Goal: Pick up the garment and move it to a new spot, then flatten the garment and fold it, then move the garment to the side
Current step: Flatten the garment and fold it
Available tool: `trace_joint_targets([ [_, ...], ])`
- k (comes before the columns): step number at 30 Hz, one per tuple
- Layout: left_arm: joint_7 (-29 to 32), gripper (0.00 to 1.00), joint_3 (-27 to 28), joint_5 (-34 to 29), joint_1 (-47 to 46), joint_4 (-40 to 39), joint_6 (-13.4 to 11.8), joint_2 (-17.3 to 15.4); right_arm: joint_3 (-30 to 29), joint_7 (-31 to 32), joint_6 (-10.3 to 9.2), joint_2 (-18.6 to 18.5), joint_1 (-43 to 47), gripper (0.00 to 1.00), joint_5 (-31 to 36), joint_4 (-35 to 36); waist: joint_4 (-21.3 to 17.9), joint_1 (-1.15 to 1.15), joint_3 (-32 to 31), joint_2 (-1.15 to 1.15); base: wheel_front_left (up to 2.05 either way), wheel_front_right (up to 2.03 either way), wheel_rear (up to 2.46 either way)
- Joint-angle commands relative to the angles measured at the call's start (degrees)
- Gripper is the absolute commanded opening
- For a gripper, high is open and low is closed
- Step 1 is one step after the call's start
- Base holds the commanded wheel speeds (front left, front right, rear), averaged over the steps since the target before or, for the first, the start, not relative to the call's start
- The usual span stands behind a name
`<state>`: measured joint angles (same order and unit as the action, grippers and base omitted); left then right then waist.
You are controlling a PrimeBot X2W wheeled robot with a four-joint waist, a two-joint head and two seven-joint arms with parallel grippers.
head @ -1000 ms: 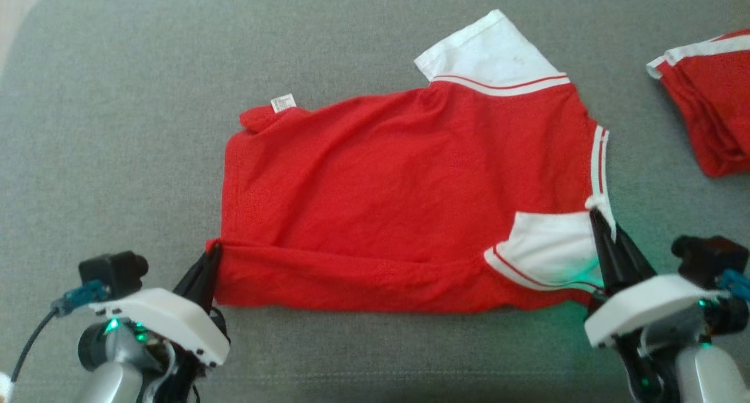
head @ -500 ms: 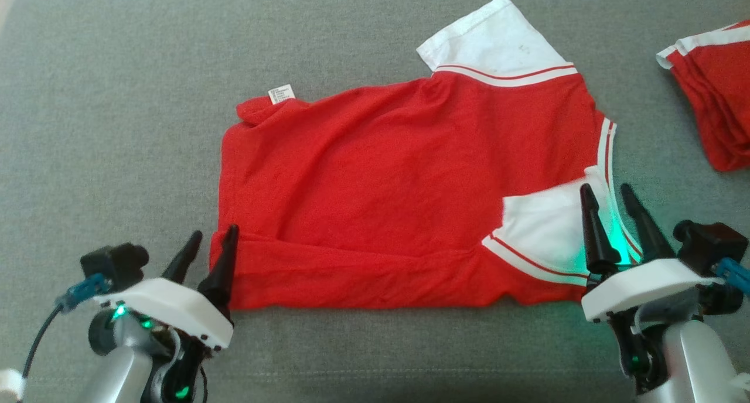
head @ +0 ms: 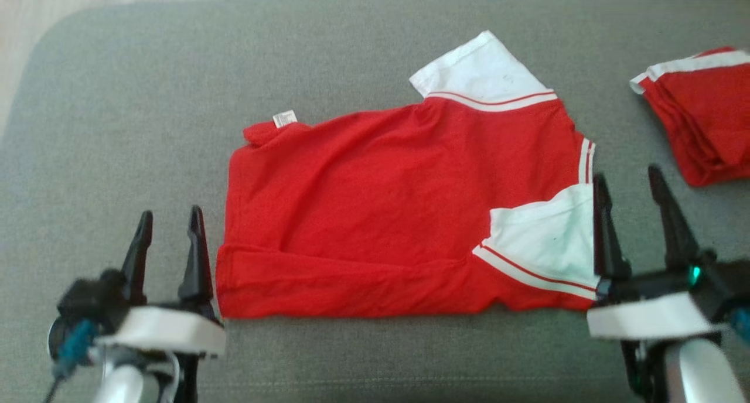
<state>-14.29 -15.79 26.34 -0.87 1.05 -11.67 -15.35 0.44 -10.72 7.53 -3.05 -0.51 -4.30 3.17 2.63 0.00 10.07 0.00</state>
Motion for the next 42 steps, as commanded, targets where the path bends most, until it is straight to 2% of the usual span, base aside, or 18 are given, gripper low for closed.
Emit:
trace_joint_targets([
  [1,-0.67,1.00,2.98,-2.81,0.61,-3.37,-0.45,-0.15,1.71,-0.74,-0.04,-0.42,1.25,1.00,0.71,2.57,-0.04,0.00,-1.26,0.00,0.00,0.00,0.00],
  [9,-0.70,1.00,4.76,-7.43,7.09,-4.62,1.45,2.79,1.63,-0.97,-0.04,0.06,6.64,1.00,0.61,4.40,-0.20,0.00,-3.48,0.00,0.00,0.00,0.00],
  [17,-0.70,1.00,6.12,-8.51,7.42,-3.80,3.64,4.26,1.74,-0.83,-0.04,0.15,7.43,1.00,-0.91,4.44,-0.23,0.00,-4.84,0.00,0.00,0.00,0.00],
  [28,-0.71,1.00,7.21,-9.58,7.44,-2.58,5.30,5.16,1.71,-0.62,-0.04,0.16,7.23,1.00,-1.85,3.85,-0.42,0.00,-4.75,0.00,0.00,0.00,0.00],
  [34,2.17,1.00,4.64,-8.00,7.36,2.33,8.03,5.32,-0.13,5.30,-0.04,0.17,8.77,1.00,-2.32,-0.65,-0.14,0.00,-3.56,0.00,0.00,0.00,0.00],
  [42,5.17,1.00,4.53,-2.59,5.83,12.54,11.55,6.43,-2.42,12.20,-0.04,0.17,10.36,1.00,-3.18,-5.62,-0.38,0.00,-0.47,0.00,0.00,0.00,0.00],
])
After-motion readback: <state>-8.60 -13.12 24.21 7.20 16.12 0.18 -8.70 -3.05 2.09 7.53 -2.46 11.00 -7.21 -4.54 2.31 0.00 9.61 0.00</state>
